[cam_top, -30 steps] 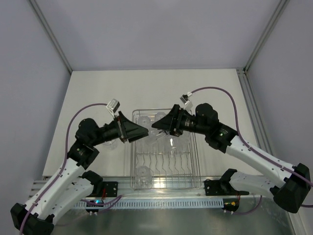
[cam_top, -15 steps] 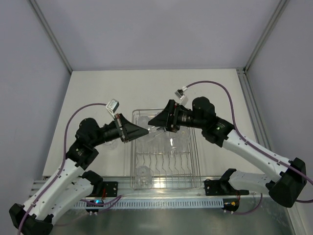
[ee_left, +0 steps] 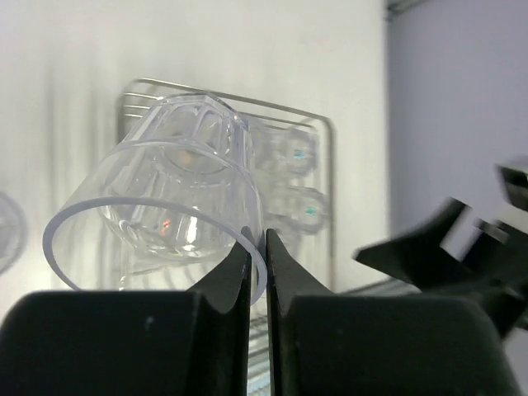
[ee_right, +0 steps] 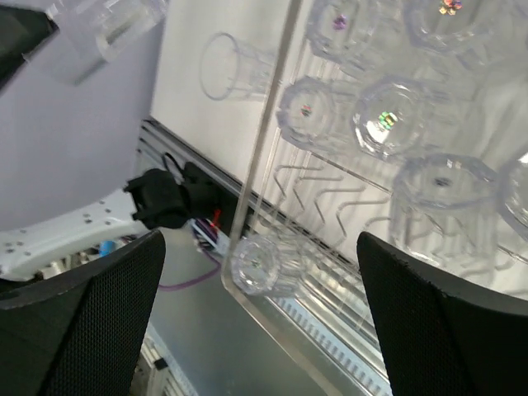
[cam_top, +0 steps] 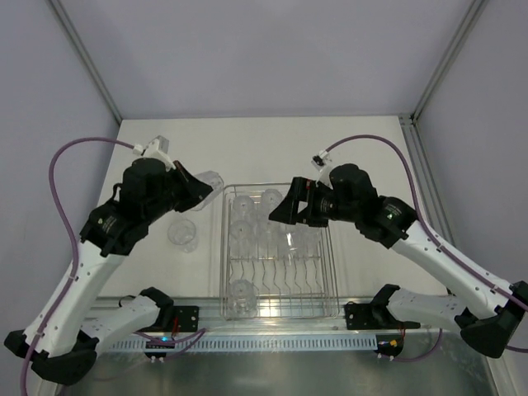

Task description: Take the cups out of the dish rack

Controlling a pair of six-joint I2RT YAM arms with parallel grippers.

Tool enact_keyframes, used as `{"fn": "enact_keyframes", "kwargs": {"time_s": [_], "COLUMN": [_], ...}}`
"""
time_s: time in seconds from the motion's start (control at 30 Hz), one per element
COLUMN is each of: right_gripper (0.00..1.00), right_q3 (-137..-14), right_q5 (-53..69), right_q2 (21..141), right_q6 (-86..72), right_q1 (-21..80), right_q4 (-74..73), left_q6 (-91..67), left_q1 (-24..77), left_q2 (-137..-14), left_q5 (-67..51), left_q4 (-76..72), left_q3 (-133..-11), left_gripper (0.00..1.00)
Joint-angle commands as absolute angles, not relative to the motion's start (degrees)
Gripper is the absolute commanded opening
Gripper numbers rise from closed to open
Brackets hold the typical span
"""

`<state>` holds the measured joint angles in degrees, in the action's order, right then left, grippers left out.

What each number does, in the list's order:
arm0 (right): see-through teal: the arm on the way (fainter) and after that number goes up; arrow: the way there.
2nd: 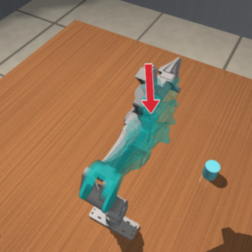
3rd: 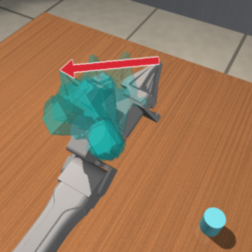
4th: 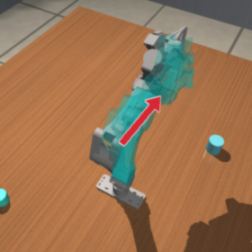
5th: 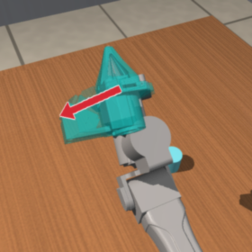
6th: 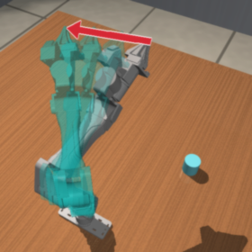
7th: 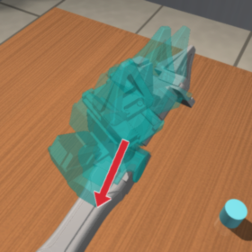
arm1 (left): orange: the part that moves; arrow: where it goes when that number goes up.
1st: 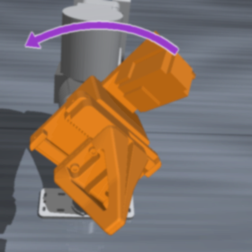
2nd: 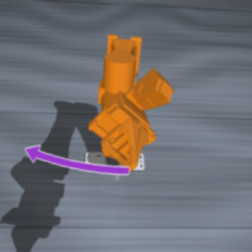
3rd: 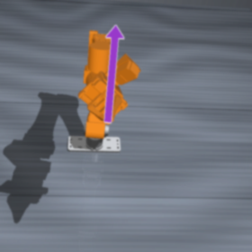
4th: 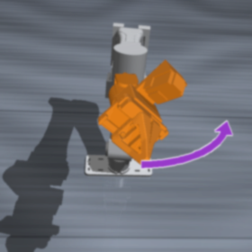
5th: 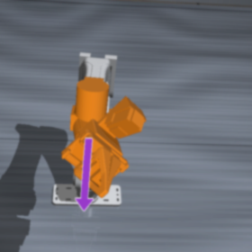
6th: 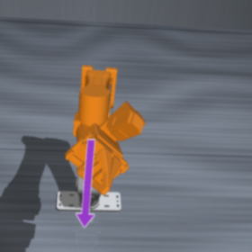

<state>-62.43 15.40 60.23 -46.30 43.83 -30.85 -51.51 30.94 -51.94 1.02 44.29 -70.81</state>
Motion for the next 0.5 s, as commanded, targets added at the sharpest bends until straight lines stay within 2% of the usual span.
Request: {"fn": "enact_keyframes", "kwargs": {"time_s": [0.0,0.13,0.3,0.47], "right_gripper": [1.0,1.0,1.0,1.0], "right_q3": [-66.79,-68.99,-70.05,-74.52], "right_q5": [7.32,-3.82,-7.29,-9.83], "right_q2": [60.9,63.63,70.56,78.73], "right_q6": [-38.69,-36.91,-39.55,-39.55], "right_q1": [46.39,55.18,67.99,76.63], "right_q4": [-45.05,-50.88,-51.07,-52.03], "left_q6": [-42.99,-38.95,-34.55,-31.82], "left_q1": [29.8,27.6,23.21,19.52], "left_q2": [-59.66,-67.31,-77.42,-83.75], "left_q5": [14.32,17.31,19.16,19.34], "left_q4": [58.88,59.15,60.03,60.91], "left_q3": [-75.58,-76.73,-80.24,-82.88], "left_gripper": [0.0,0.0,0.0,0.0]}}
